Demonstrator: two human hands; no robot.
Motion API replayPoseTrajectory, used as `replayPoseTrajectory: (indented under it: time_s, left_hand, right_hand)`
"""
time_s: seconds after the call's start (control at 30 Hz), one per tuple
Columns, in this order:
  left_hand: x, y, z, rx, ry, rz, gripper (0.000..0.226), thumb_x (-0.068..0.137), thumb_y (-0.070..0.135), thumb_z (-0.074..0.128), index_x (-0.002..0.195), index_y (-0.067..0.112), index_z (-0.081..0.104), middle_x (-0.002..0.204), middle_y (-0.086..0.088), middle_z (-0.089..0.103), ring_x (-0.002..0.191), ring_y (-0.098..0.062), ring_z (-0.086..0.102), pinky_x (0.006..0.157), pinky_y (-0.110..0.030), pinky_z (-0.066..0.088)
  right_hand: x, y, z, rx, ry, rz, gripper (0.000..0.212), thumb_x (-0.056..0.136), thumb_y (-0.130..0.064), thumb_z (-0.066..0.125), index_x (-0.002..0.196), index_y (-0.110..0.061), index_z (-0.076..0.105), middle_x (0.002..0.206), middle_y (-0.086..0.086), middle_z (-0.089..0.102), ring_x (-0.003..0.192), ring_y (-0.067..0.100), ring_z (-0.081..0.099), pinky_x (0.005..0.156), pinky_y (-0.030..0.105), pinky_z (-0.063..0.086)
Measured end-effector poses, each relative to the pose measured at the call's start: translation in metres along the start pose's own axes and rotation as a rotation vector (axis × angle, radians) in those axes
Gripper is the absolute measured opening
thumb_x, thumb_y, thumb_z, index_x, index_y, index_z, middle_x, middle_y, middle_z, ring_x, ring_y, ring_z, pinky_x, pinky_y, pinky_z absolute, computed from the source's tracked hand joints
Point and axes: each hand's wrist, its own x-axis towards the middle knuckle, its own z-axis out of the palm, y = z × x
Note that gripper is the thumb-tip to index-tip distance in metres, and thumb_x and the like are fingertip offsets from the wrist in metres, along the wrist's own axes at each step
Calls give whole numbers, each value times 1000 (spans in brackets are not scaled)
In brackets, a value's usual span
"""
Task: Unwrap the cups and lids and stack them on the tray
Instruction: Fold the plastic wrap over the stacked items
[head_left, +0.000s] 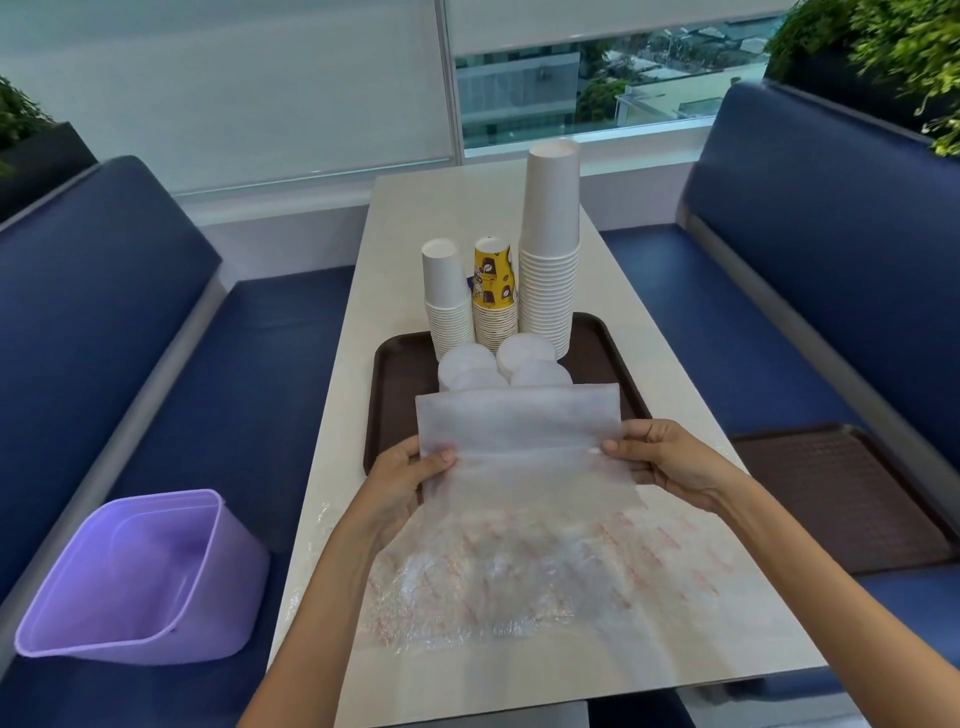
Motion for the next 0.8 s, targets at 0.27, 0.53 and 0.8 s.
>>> replayPoseTrajectory:
  time_s: [0.27, 0.53, 0.8]
  left_hand:
    - [-6, 12, -5, -100, 12, 31, 27, 94, -8, 41, 80, 7, 60, 81, -1, 74, 82, -16, 65, 62, -18, 56]
    - [-11, 5, -5, -149, -28, -180, 39, 95, 49, 42, 113, 18, 55, 103, -6, 63, 89, -20, 62, 63, -25, 57]
    - [-8, 36, 8, 320, 8, 135, 52, 83, -3, 66, 126, 18, 45, 105, -2, 63, 89, -12, 63, 68, -18, 54]
  right_hand:
    - [-8, -10, -3, -196, 40, -167, 37, 90, 15, 46, 85, -9, 74, 73, -1, 73, 62, 5, 67, 56, 12, 51]
    - [-13, -10, -2, -336, 65, -285, 38, 89, 16, 47, 91, -13, 72, 76, -8, 74, 74, 6, 70, 67, 14, 55]
    - [-21, -1, -20, -396, -111, -163, 49, 84, 14, 59, 123, -15, 59, 101, 1, 74, 93, 19, 70, 81, 27, 56]
